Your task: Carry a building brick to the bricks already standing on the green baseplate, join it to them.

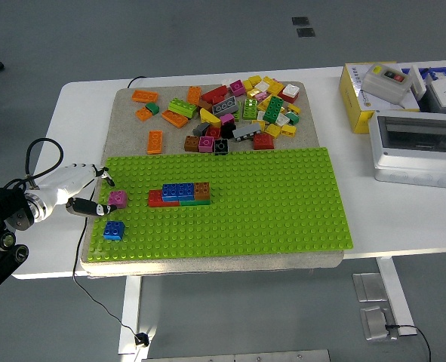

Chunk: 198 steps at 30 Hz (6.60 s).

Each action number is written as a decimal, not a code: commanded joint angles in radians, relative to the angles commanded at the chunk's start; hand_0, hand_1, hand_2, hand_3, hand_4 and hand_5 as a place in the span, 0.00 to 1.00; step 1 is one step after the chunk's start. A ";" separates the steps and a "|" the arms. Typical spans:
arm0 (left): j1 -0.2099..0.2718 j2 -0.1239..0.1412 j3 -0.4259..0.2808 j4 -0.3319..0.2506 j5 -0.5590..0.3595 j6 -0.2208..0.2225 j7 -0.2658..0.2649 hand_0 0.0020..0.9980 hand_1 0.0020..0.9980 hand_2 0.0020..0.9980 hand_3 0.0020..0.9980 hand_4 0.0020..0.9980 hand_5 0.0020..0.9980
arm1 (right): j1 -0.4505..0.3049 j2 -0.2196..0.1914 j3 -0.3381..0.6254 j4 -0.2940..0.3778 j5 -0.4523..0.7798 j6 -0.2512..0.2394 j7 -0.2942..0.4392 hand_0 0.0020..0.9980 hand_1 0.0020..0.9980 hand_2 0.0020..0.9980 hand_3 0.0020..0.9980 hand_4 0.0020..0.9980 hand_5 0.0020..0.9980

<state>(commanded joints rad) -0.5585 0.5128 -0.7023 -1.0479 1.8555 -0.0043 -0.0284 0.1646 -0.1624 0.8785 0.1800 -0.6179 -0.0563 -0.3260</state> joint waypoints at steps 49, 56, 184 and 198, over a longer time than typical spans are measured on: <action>0.000 -0.018 0.010 -0.011 -0.011 0.000 0.006 1.00 0.96 0.93 0.61 0.75 0.31 | 0.005 0.002 0.026 0.000 -0.022 0.004 -0.003 0.70 0.64 0.56 0.77 0.66 1.00; 0.005 -0.020 0.007 -0.009 -0.011 0.009 0.004 1.00 0.96 0.93 0.60 0.71 0.27 | 0.003 0.003 0.030 0.000 -0.025 0.004 -0.002 0.70 0.64 0.56 0.77 0.66 1.00; -0.051 -0.118 0.041 -0.018 -0.182 -0.029 0.031 1.00 0.96 0.92 0.58 0.67 0.23 | 0.006 -0.002 0.038 0.000 -0.041 0.006 0.008 0.71 0.64 0.55 0.77 0.66 1.00; -0.053 -0.121 0.044 -0.013 -0.181 -0.029 0.034 1.00 0.96 0.92 0.58 0.68 0.24 | 0.009 -0.001 0.031 0.000 -0.032 0.004 0.011 0.70 0.64 0.55 0.77 0.66 1.00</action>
<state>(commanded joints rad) -0.6116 0.3915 -0.6587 -1.0605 1.6740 -0.0335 0.0051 0.1740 -0.1633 0.9094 0.1800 -0.6500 -0.0520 -0.3150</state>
